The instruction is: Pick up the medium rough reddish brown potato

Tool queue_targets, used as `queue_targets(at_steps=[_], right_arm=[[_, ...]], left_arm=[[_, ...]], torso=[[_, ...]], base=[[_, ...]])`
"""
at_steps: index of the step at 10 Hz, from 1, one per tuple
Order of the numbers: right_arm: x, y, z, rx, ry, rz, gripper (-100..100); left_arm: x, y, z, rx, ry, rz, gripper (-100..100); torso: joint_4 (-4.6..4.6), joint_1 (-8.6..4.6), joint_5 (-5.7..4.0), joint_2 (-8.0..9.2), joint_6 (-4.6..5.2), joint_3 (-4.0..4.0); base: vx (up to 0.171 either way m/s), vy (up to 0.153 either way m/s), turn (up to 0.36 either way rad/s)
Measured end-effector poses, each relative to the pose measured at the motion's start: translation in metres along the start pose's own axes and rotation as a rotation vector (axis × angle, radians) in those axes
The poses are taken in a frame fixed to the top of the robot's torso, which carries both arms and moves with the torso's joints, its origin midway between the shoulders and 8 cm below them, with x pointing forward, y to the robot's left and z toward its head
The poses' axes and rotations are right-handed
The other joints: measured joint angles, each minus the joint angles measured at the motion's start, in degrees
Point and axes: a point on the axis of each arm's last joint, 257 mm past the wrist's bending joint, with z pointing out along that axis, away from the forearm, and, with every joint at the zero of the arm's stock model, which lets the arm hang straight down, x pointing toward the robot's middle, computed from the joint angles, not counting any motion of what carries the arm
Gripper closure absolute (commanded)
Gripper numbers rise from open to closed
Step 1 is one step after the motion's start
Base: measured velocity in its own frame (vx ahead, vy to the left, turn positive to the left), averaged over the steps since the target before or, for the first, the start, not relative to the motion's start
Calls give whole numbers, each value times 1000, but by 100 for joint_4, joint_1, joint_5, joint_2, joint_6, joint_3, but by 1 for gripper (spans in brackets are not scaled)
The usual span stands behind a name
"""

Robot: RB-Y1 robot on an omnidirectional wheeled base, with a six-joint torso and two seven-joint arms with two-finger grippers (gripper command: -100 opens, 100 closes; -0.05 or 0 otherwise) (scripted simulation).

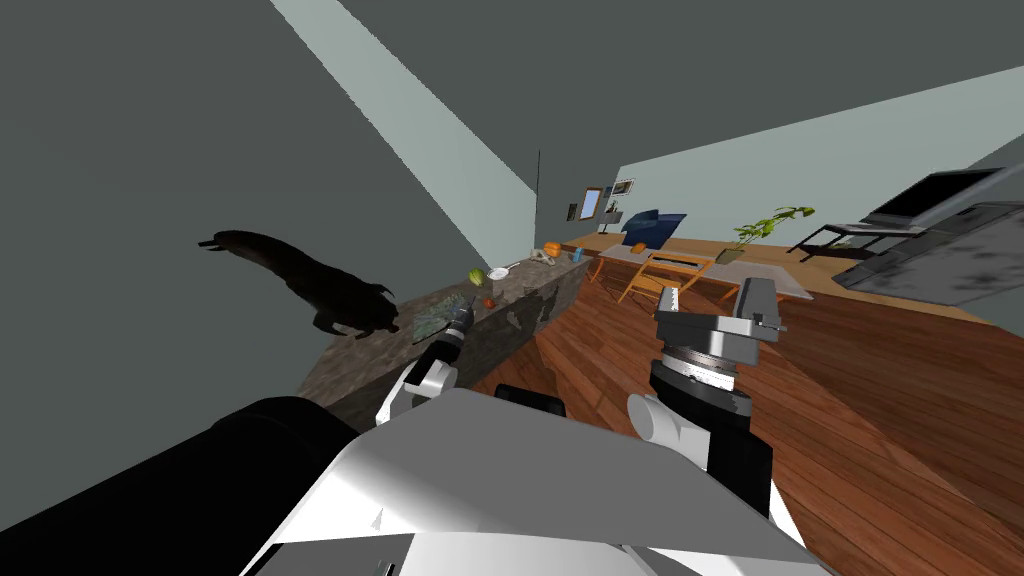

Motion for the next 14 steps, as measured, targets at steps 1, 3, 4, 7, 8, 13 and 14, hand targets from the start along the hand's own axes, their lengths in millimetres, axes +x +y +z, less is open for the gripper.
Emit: queue_targets(at_steps=[1, 3, 4, 7, 8, 13, 14], right_arm=[[0, 0, 0, 0, 0, 0, 0], [0, 0, 0, 0, 0, 0, 0], [0, 0, 0, 0, 0, 0, 0], [0, 0, 0, 0, 0, 0, 0], [0, 0, 0, 0, 0, 0, 0], [0, 0, 0, 0, 0, 0, 0], [0, 0, 0, 0, 0, 0, 0]], left_arm=[[1, 4, 0, -23, 7, -2, -100], [3, 17, 0, -69, 19, -5, -100], [4, 21, -1, -89, 24, -6, -100], [6, 34, -3, -153, 41, -10, -100], [7, 39, -4, -176, 46, -11, -100], [6, 63, -10, -291, 66, -16, -100], [7, 69, -10, -313, 69, -17, -100]], torso=[[0, 1, 0, 0, 4, 0], [-1, 0, 0, -3, 5, -2], [-1, 2, 0, -4, -1, -2], [-1, 5, 1, -6, 2, -3], [-1, 4, 1, -7, 0, -4], [-4, 13, 3, -18, 1, -10], [-4, 11, 3, -18, -2, -10]], base=[[-19, 24, -136], [-17, 26, -213], [-11, 30, -217], [-14, 34, -149], [-4, 37, -259], [5, 46, -152], [15, 43, -214]])
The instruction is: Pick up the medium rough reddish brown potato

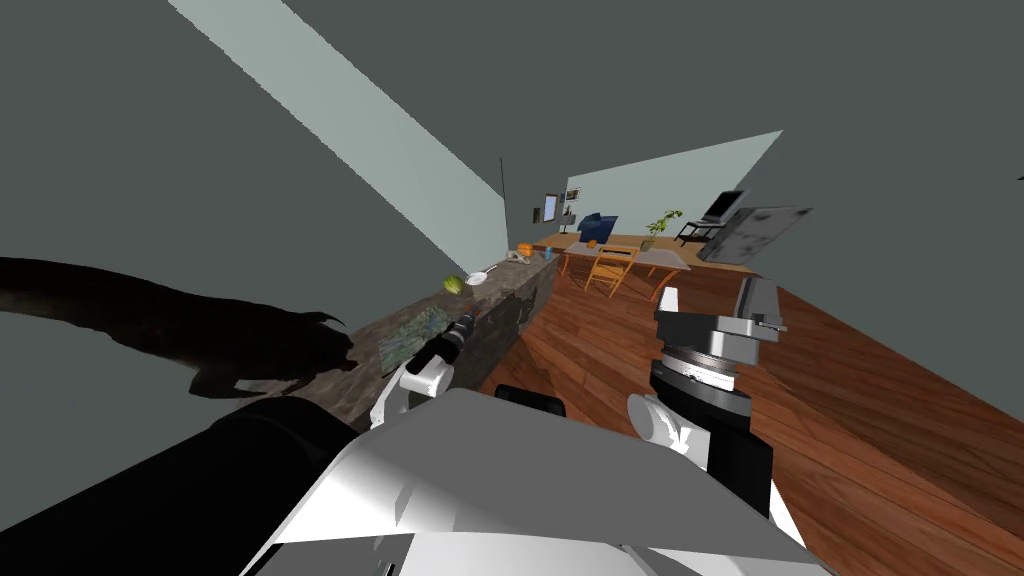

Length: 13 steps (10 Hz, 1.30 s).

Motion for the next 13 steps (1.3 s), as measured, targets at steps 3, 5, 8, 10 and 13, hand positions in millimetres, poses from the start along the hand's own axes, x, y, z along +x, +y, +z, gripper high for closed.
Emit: queue_targets(at_steps=[3, 5, 8, 10, 13], right_arm=[[0, 0, 0, 0, 0, 0, 0], [0, 0, 0, 0, 0, 0, 0], [0, 0, 0, 0, 0, 0, 0], [0, 0, 0, 0, 0, 0, 0], [0, 0, 0, 0, 0, 0, 0]], left_arm=[[-1, 15, -1, -70, 4, -4, -100], [-2, 26, -2, -116, 4, -9, -100], [-6, 39, -3, -180, 0, -15, -100], [-11, 48, -4, -225, -6, -20, -100], [-17, 64, -8, -296, -20, -27, -100]], torso=[[-1, 3, 0, -3, 3, -2], [-1, 7, 1, -5, 2, -3], [-1, 4, 1, -5, -2, -3], [-2, 5, 1, -9, -2, -5], [-3, 12, 2, -12, 0, -7]], base=[[14, 54, -130], [19, 64, -145], [17, 65, -153], [30, 69, -121], [23, 77, -111]])
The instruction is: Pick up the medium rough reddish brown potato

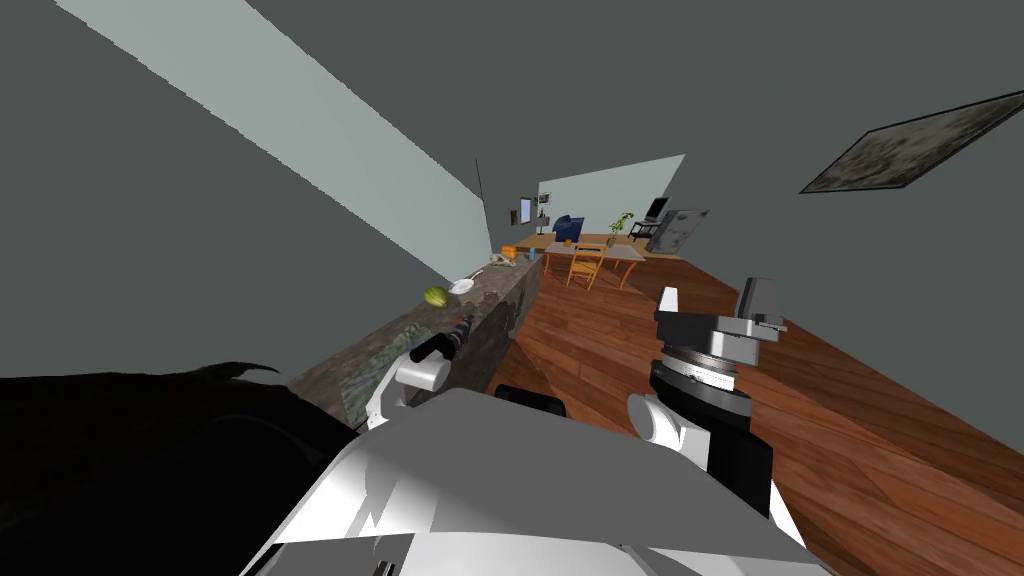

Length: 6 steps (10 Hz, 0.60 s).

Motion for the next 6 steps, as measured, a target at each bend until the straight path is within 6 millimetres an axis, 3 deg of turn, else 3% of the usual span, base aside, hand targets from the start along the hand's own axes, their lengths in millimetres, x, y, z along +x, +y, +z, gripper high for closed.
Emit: queue_targets(at_steps=[6], right_arm=[[0, 0, 0, 0, 0, 0, 0]], left_arm=[[-14, 28, 0, -128, -35, -21, -100]], torso=[[0, -5, -1, 1, -1, 0]], base=[[21, 69, -114]])
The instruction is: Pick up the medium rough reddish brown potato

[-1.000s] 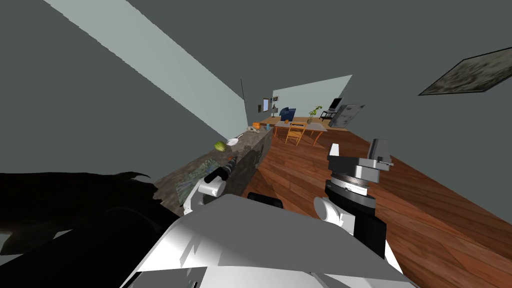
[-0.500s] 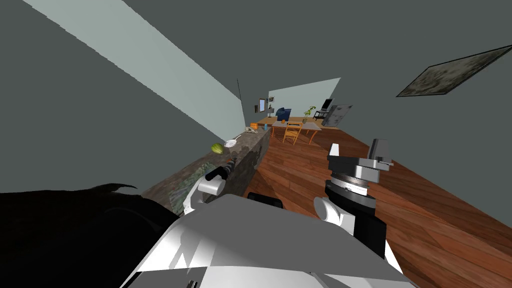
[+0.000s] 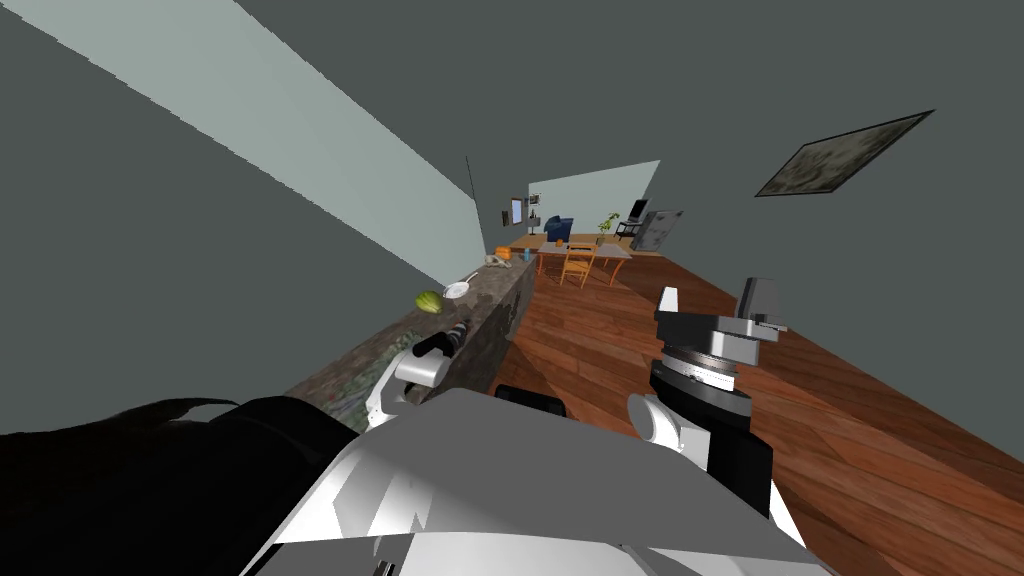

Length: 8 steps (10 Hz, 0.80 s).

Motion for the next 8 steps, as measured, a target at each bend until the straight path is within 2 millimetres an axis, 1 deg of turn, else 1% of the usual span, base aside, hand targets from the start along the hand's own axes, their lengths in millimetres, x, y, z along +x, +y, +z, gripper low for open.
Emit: queue_targets(at_steps=[2, 3, 6, 8], right_arm=[[0, 0, 0, 0, 0, 0, 0], [0, 0, 0, 0, 0, 0, 0], [0, 0, 0, 0, 0, 0, 0], [0, 0, 0, 0, 0, 0, 0]], left_arm=[[-5, 8, -1, -40, -13, -7, -100], [-9, 16, 0, -71, -26, -14, -100], [-18, 29, -1, -128, -46, -24, -100], [-24, 37, -3, -172, -65, -30, -100]], torso=[[1, -2, 0, 3, 0, 2], [-1, 11, 2, -5, 0, -3], [0, -11, -1, 2, -3, 1], [0, -3, -1, 0, -2, 0]], base=[[26, 91, -171], [31, 90, -62], [12, 51, -86], [21, 82, -139]])
